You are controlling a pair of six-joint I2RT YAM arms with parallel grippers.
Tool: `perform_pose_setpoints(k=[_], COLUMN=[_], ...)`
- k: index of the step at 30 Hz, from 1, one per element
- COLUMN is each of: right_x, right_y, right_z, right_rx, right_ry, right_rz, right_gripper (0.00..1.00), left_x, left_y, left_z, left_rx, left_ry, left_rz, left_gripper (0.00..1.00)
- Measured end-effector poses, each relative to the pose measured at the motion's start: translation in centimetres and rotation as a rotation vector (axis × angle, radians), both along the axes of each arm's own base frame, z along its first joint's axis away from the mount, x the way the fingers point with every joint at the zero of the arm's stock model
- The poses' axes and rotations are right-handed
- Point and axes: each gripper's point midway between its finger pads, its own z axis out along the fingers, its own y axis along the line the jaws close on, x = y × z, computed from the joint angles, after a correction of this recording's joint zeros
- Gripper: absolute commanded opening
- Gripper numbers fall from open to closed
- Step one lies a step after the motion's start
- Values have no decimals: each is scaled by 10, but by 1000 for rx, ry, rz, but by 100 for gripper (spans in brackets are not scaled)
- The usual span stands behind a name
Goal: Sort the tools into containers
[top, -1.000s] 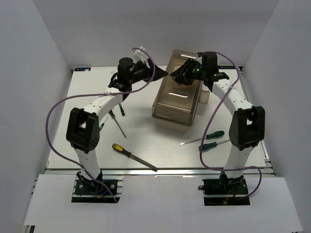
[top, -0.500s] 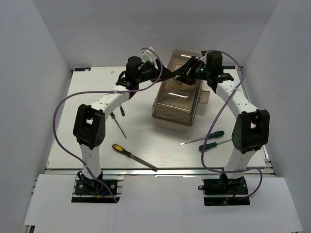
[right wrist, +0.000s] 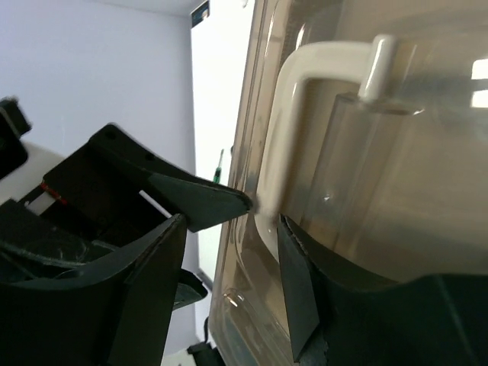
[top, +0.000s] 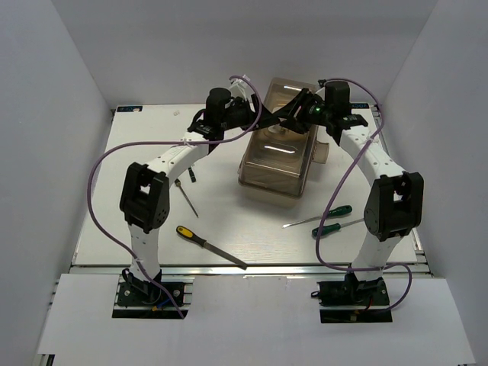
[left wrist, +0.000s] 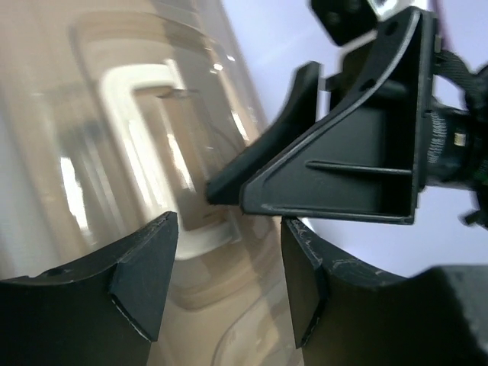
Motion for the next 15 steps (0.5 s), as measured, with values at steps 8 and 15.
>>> perform_pose_setpoints(k=[8, 15], right_x=[21, 37], right_y=[-8, -9], right_z=[19, 5], right_rx=[-89, -231], right_ry=[-85, -125], right_rz=[-77, -126], right_gripper=[58, 58], left_x=[-22, -45], left_y=[52, 88], left_z=[6, 22], left_rx=[166, 231], left_ry=[-84, -174], left_rz=[176, 257], left_gripper=[81, 82])
